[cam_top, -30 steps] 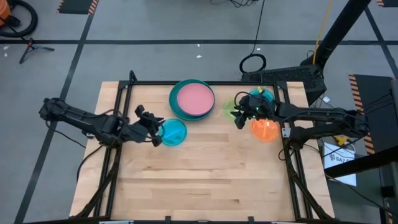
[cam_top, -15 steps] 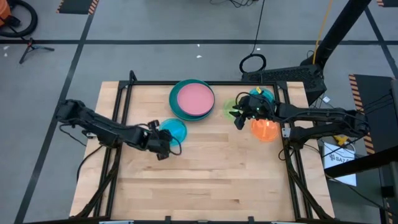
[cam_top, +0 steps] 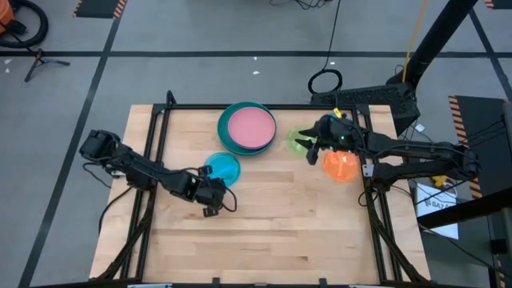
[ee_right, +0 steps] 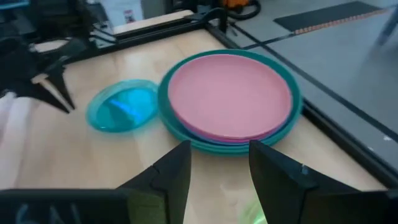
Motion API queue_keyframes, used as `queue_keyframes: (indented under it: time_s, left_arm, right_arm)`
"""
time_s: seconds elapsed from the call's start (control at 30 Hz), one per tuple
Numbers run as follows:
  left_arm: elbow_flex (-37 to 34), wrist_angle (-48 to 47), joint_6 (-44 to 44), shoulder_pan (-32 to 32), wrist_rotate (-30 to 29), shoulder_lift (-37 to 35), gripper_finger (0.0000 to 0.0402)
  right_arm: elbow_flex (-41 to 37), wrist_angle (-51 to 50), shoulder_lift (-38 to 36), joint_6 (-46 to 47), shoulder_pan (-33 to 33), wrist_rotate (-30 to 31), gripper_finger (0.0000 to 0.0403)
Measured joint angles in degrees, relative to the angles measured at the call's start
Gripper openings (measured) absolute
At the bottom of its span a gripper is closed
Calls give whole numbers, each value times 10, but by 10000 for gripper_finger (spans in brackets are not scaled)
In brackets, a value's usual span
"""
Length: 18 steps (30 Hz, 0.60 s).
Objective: Stack plastic plates
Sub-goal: Stack the bottom light blue plate on top of the light pink plate
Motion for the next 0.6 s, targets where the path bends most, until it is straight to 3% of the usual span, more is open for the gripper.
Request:
queue_keyframes:
  time_s: [0.17, 0.33, 0.47, 0.6]
  left_arm:
    - [0, 1, -12, -1, 0, 0, 81]
    - [0, 2, -22, -4, -6, 5, 153]
    - [0, 2, -4, -4, -61, 20, 204]
    - [0, 34, 30, -4, -67, 41, 215]
  right_arm:
    - [0, -1, 0, 0, 3, -29, 155]
    - [0, -2, 0, 8, 3, -28, 155]
    - [0, -2, 0, 9, 3, -28, 155]
    - [0, -2, 0, 10, 3, -27, 155]
